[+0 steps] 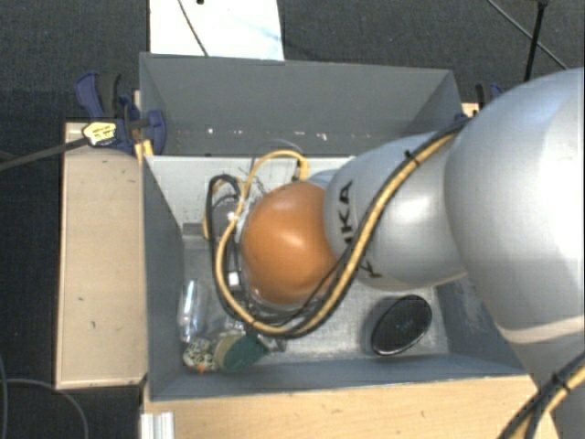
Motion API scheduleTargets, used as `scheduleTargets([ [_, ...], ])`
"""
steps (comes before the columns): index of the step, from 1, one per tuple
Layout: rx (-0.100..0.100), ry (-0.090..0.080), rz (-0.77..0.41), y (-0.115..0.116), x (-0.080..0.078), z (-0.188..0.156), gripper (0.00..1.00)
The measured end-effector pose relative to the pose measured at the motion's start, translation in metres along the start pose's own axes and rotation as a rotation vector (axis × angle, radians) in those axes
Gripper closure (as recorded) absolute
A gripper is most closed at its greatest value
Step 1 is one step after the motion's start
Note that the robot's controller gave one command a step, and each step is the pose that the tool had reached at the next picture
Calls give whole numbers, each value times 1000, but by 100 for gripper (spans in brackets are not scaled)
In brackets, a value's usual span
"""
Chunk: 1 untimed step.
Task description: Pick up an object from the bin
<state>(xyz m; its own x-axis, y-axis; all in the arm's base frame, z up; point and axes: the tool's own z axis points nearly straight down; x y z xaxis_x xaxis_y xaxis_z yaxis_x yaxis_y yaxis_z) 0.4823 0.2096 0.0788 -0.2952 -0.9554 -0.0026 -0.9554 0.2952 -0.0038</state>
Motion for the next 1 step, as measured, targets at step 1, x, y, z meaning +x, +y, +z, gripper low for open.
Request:
scheduleTargets([
  [1,4,-4,23,-14,13,-124,100],
])
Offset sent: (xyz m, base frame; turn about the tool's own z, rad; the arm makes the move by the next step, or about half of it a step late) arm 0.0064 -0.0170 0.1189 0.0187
